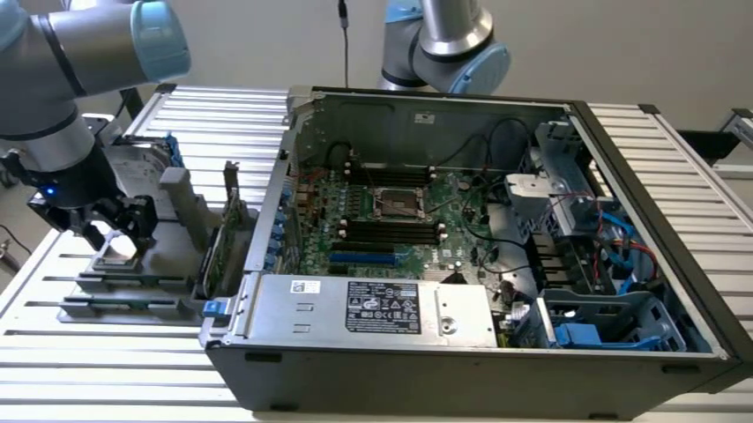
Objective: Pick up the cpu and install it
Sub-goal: 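Pick up the cpu and move it towards the insertion slot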
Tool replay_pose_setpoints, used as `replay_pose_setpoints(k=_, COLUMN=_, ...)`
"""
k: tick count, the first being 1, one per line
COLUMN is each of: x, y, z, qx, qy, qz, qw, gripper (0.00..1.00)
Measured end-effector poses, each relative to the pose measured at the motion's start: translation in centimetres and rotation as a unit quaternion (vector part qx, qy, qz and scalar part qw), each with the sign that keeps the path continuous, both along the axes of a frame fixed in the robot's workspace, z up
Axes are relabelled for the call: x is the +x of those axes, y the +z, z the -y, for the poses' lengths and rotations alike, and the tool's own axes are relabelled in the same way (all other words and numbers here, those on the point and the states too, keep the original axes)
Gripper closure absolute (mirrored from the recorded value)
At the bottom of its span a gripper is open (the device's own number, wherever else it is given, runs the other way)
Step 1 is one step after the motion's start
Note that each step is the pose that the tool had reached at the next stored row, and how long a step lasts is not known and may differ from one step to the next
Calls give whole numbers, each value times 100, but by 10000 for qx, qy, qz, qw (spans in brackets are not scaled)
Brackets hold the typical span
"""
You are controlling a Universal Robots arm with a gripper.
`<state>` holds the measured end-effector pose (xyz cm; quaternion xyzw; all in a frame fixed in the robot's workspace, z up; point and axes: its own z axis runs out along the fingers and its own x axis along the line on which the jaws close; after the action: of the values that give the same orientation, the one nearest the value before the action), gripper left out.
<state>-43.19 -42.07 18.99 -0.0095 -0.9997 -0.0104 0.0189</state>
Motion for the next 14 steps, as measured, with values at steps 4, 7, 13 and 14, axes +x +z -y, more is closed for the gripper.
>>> replay_pose_setpoints(k=4, x=0, y=-15, z=4, qx=0, qy=-11, qz=1, qw=10000, gripper=33)
replay_pose_setpoints(k=7, x=-1, y=-26, z=5, qx=0, qy=-15, qz=1, qw=10000, gripper=33)
replay_pose_setpoints(k=13, x=-1, y=-51, z=5, qx=0, qy=-19, qz=3, qw=10000, gripper=33)
replay_pose_setpoints(k=14, x=-2, y=-53, z=5, qx=0, qy=-23, qz=4, qw=10000, gripper=33)
